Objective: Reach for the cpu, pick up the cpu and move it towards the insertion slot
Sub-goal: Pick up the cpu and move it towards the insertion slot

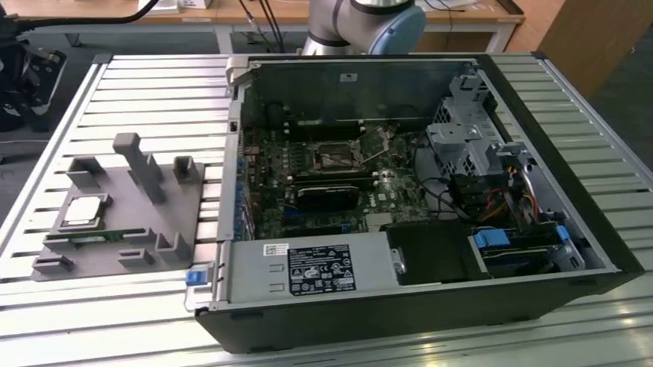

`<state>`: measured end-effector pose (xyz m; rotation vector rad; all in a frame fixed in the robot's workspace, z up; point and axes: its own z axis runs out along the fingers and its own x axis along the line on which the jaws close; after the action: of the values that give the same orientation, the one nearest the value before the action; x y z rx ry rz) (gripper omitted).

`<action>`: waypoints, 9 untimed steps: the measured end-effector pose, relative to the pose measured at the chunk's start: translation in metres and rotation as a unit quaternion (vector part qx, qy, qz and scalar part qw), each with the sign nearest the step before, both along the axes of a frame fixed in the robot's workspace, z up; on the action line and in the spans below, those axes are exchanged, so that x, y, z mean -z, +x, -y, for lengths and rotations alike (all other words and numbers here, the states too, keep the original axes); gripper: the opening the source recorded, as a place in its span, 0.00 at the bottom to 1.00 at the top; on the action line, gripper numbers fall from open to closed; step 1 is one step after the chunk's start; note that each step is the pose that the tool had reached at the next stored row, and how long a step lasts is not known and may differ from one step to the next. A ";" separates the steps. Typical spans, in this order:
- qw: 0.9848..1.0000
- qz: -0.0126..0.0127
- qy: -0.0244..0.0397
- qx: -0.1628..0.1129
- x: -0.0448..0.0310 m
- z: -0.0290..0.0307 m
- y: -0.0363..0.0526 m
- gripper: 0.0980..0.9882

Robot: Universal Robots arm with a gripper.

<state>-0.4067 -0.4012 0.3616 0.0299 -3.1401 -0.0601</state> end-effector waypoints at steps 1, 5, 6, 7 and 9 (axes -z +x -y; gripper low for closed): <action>1.000 0.000 0.000 0.000 -0.0001 0.0000 -0.0027 0.01; 1.000 0.000 0.000 0.000 0.0002 0.0000 -0.0114 0.01; 1.000 0.000 0.000 0.000 0.0004 0.0000 -0.0130 0.01; 1.000 0.000 0.000 0.000 0.0005 0.0000 -0.0145 0.01; 1.000 0.000 0.000 0.000 0.0008 0.0000 -0.0177 0.01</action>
<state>-0.4244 -0.4012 0.3608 0.0300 -3.1401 -0.0601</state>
